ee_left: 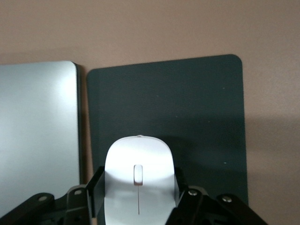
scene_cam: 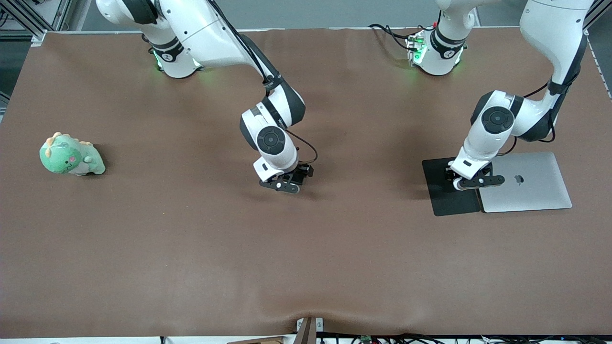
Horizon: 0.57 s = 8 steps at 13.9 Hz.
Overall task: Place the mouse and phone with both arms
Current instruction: 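Lower the mouse onto the pad while the right gripper grasps the phone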
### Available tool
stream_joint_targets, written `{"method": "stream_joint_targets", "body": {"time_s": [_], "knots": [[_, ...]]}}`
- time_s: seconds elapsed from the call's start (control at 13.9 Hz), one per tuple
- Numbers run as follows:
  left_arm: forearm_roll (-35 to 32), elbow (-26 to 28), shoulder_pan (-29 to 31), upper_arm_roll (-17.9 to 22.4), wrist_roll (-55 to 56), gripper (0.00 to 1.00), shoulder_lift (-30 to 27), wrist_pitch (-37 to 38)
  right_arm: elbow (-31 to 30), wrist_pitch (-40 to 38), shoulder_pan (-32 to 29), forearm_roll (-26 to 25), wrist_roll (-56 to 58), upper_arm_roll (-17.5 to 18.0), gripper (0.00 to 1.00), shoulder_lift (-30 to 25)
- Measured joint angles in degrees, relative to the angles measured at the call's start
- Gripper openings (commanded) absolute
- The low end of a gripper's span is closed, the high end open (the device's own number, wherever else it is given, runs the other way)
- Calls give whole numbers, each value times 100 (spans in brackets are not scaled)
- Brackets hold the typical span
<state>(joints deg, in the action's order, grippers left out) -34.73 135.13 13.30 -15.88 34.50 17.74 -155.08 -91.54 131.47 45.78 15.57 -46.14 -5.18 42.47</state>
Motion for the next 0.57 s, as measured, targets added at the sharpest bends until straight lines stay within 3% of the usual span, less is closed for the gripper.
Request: {"method": "stream_joint_targets", "body": {"time_s": [0.5, 0.57], "knots": [[-20, -13, -2, -9, 26, 0, 92, -129, 0, 152, 104, 4, -229, 0, 100, 171], [-20, -17, -1, -9, 26, 0, 107, -152, 0, 160, 105, 4, -231, 0, 94, 197]]}}
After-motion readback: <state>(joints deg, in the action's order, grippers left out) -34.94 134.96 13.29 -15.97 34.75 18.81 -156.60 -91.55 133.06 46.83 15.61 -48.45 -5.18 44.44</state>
